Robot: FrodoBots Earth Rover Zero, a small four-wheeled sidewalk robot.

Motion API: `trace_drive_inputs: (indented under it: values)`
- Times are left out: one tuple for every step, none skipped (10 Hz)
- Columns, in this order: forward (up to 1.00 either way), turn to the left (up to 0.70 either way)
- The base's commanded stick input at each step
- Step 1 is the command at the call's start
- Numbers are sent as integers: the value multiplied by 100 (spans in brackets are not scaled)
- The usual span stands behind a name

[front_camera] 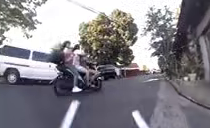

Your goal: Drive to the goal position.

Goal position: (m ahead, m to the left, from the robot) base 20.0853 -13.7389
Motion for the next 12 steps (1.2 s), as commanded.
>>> trace_drive_inputs:
  values:
    - [39, 0]
    - [40, -30]
    - [40, -37]
    - [40, -40]
    - [48, -48]
    - [50, -50]
    - [51, -51]
    - [51, -51]
    - [51, -51]
    - [51, -51]
    - [51, -51]
    - [51, -51]
